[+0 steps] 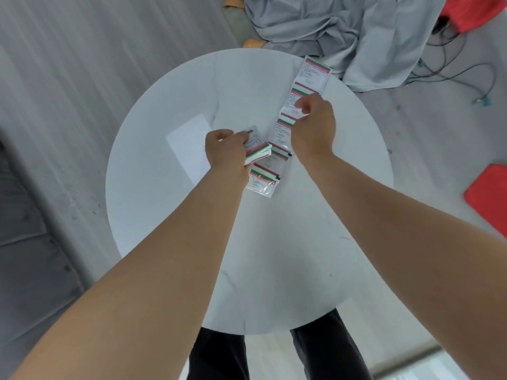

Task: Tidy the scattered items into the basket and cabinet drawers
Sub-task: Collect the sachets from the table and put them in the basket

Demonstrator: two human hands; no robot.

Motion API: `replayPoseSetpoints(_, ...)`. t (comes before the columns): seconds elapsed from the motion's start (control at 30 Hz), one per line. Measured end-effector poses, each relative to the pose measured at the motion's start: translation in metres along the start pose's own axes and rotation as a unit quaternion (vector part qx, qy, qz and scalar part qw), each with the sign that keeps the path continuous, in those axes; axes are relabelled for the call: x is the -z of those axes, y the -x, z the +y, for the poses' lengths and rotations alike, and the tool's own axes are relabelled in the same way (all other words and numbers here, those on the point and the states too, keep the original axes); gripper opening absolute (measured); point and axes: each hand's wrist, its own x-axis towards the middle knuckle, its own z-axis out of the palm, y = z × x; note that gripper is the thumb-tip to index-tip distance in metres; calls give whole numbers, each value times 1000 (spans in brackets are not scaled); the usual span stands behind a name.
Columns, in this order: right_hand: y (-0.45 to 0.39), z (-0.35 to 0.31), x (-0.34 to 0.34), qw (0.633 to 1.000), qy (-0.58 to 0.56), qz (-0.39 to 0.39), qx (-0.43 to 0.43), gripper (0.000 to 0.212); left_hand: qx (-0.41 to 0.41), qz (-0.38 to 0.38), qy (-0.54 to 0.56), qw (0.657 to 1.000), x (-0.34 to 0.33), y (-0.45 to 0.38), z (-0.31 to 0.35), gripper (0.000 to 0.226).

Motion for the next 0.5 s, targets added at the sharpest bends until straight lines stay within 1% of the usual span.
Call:
replayPoseSetpoints(0.03,-16,2,3,998,58,26,25,52,-8,12,23,1000,-6,2,-3,35)
replayPoseSetpoints(0.07,-35,6,5,992,111,29,48,57,-13,15,40,999,-12,3,-5,45)
replayPoseSetpoints(0.1,-54,9,5,984,165,15,67,62,-15,16,45,999,-18,3,-6,56)
replayPoseSetpoints(0.13,-71,12,4,973,218,-11,79,68,-15,16,44,999,-22,4,-7,63)
replayPoseSetpoints(0.17,-85,15,3,961,261,-40,85,74,-14,19,43,999,-24,5,-8,59)
replayPoseSetpoints(0.2,-95,18,1,948,297,-73,83,77,-17,29,36,999,-26,6,-7,46)
replayPoseSetpoints(0.23,-98,22,-3,934,331,-106,85,78,-22,48,28,998,-25,7,-8,29)
replayPoseSetpoints(0.27,-97,27,-6,917,366,-130,95,78,-23,68,17,997,-25,10,-9,17)
replayPoseSetpoints(0.3,-89,34,-8,903,390,-143,111,77,-24,87,9,996,-22,11,-12,18)
replayPoseSetpoints(0.37,-67,45,-10,890,414,-132,141,76,-21,114,6,993,-15,17,-19,28)
replayPoseSetpoints(0.43,-42,52,-7,885,426,-100,161,75,-2,135,20,991,-2,25,-29,30)
replayPoseSetpoints(0.5,-23,56,-4,887,421,-77,177,80,14,163,32,986,15,37,-37,32)
